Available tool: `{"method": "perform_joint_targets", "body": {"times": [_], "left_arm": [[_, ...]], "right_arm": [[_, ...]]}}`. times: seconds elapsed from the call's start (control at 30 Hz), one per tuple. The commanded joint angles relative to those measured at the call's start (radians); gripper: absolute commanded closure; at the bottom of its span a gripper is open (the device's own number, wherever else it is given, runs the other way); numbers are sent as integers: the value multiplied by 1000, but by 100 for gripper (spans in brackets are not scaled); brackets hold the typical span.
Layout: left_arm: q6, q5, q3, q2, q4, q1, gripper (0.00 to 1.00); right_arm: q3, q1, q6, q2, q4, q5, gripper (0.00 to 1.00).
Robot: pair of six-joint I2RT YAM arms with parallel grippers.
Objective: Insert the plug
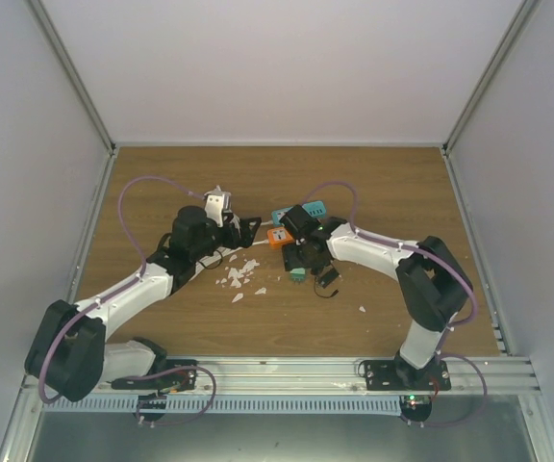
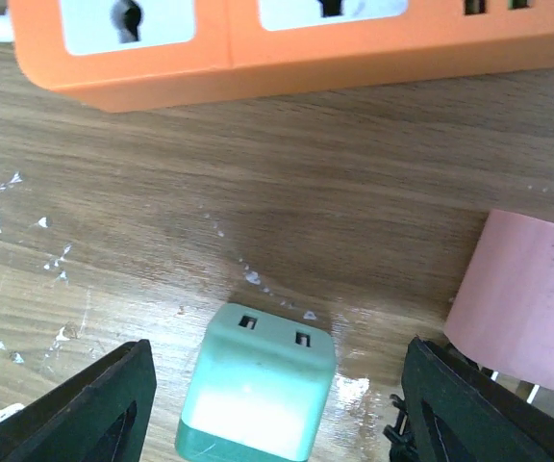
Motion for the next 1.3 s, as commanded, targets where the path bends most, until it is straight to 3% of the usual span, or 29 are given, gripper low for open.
{"method": "perform_joint_targets", "body": {"times": [0.0, 0.83, 1.1, 1.27], "left_arm": [[-2, 8, 33, 25, 11, -9, 1], [2, 3, 65, 78, -19, -14, 1], [3, 1, 68, 80, -24, -15, 1], [3, 1, 71, 85, -27, -15, 1]], "right_arm": [[18, -17, 14, 26, -38, -30, 28], [40, -1, 1, 108, -84, -19, 35], [45, 7, -2, 99, -86, -9, 57], [50, 8, -30, 94, -66, -58, 86]]}}
